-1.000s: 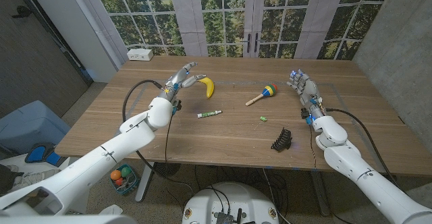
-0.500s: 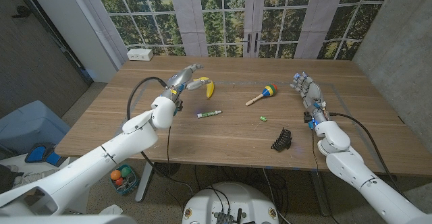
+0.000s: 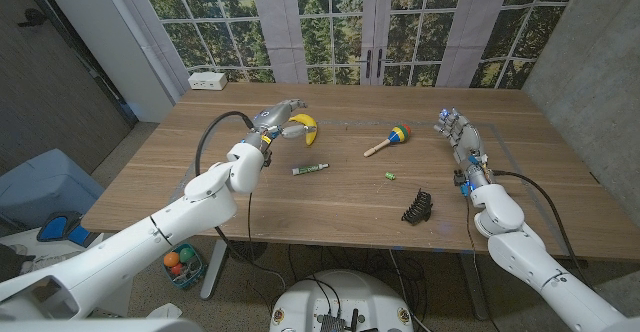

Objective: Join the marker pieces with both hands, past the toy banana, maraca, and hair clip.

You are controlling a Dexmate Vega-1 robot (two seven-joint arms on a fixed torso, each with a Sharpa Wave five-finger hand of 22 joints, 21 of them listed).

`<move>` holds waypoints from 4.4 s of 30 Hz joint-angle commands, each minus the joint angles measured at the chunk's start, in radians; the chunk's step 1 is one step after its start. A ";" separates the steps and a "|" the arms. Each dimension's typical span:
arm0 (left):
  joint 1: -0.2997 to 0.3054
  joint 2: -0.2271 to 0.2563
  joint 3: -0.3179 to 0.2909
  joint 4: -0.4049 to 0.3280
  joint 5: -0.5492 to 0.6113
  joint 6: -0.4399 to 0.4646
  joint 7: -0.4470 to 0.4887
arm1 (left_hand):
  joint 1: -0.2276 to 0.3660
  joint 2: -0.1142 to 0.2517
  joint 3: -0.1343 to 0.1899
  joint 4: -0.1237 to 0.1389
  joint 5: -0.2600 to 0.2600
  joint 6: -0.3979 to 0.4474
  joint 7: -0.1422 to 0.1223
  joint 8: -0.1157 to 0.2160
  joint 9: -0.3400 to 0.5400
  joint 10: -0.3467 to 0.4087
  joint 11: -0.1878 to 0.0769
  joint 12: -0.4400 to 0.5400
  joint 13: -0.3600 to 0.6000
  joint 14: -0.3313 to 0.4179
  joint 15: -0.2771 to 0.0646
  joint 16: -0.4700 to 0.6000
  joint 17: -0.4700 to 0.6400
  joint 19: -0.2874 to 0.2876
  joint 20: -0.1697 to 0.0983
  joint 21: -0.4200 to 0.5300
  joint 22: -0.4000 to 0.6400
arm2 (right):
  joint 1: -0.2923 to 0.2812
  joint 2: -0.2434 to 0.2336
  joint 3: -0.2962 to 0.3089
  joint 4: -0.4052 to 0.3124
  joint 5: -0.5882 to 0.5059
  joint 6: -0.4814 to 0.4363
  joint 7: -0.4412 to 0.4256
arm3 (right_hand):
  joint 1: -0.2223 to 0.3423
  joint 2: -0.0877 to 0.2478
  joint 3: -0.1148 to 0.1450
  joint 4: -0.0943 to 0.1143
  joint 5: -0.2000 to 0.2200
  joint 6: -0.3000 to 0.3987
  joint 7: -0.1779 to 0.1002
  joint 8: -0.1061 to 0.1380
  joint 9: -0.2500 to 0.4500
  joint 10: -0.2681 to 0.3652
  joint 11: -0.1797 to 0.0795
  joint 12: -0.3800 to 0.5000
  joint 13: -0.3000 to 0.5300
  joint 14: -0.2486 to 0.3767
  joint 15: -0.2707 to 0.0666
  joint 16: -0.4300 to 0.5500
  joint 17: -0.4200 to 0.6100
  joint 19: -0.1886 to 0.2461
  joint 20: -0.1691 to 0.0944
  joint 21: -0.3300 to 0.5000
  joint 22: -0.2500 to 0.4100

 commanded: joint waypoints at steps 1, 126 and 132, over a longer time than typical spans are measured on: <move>-0.028 0.026 0.054 -0.053 0.155 0.107 -0.150 | 0.029 -0.004 -0.009 0.002 0.006 0.022 -0.006 0.010 0.005 0.023 -0.003 0.007 0.005 0.032 -0.037 0.013 0.006 0.010 -0.002 -0.001 0.003 | -0.041 -0.002 0.013 -0.029 -0.020 0.011 -0.024 | -0.008 -0.003 -0.007 0.002 0.000 0.006 0.002 0.003 0.005 0.009 -0.005 -0.001 0.004 0.009 0.000 0.008 0.000 0.007 -0.005 -0.002 0.006; -0.083 -0.109 0.167 0.144 0.549 0.012 -0.658 | 0.619 0.266 -0.200 0.023 0.004 0.223 0.039 0.041 0.024 0.398 -0.027 0.052 0.076 0.496 -0.191 0.116 0.039 0.413 -0.150 0.226 0.061 | -0.108 0.012 0.047 -0.035 -0.109 0.022 -0.120 | -0.039 -0.009 -0.032 -0.003 0.004 0.030 0.004 0.006 0.005 0.038 -0.003 0.001 0.005 0.040 0.011 0.010 -0.030 0.053 0.009 -0.059 0.007; -0.073 -0.101 0.174 0.169 0.531 0.000 -0.577 | 0.692 0.285 -0.238 0.006 0.009 0.432 0.040 0.085 0.026 0.630 -0.037 0.124 0.085 0.715 -0.205 0.224 0.104 0.486 -0.183 0.348 0.095 | -0.111 0.003 0.048 -0.043 -0.131 0.007 -0.137 | -0.039 -0.009 -0.033 -0.004 0.004 0.033 0.002 0.006 0.005 0.040 -0.001 0.001 0.005 0.041 0.012 0.011 -0.031 0.057 0.009 -0.062 0.007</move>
